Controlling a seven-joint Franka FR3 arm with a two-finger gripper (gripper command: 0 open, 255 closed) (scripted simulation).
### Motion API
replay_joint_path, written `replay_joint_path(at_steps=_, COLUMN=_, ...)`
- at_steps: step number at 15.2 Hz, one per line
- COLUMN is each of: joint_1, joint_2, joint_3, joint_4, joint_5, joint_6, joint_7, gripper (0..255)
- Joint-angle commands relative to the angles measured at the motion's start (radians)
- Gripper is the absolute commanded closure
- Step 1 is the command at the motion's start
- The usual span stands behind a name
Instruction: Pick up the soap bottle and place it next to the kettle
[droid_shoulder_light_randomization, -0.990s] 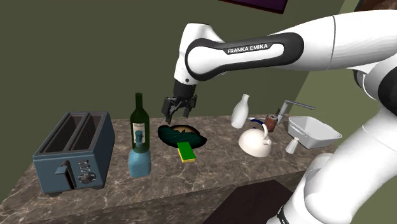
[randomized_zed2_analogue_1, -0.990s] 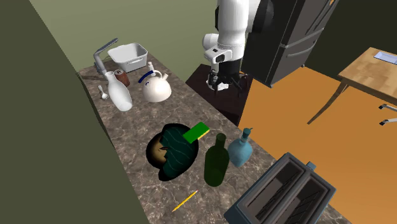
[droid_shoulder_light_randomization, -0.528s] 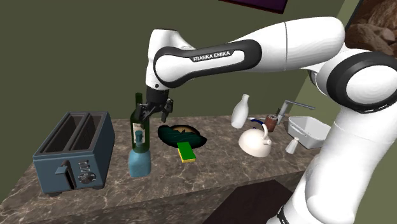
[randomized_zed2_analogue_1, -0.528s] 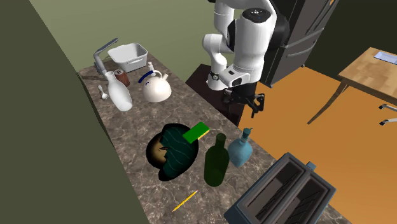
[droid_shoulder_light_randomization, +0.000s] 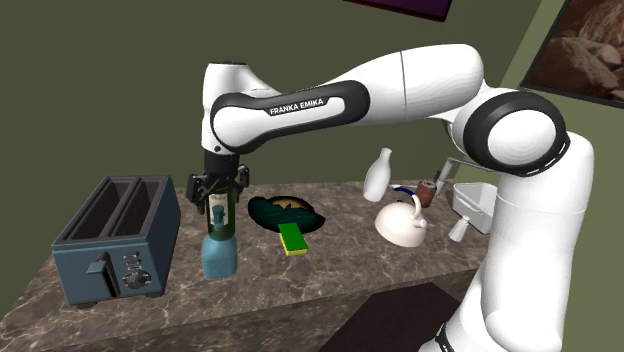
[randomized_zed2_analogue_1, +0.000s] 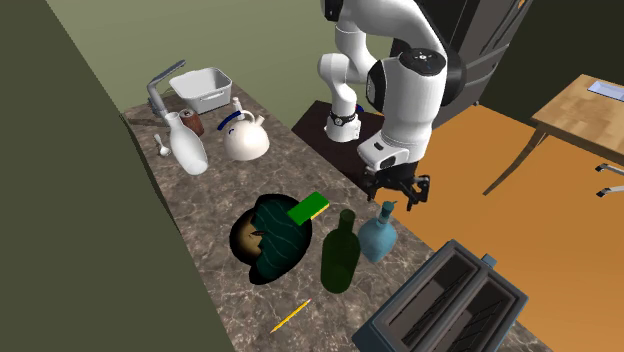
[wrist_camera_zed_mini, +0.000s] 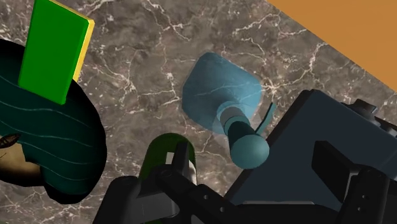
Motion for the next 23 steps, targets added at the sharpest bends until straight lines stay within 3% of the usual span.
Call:
replay_joint_path(at_steps=1, joint_1=0.003, joint_2=0.013, joint_3=-0.001, joint_4=-0.009, joint_5=-0.005, joint_6=0.022, joint_7=0.003, gripper=0)
replay_joint_path(at_steps=11, joint_1=0.005, joint_2=0.026, joint_3=-0.002, joint_4=-0.026, joint_5=-0.009, joint_6=0.051, joint_7=0.006, gripper=0)
replay_joint_path(at_steps=12, joint_1=0.005, joint_2=0.026, joint_3=-0.002, joint_4=-0.026, joint_5=-0.009, joint_6=0.051, joint_7=0.006, gripper=255)
replay_joint_path(at_steps=23, joint_1=0.004, joint_2=0.018, joint_3=-0.001, joint_4=-0.009, joint_5=-0.007, joint_6=0.027, joint_7=0.005, gripper=255)
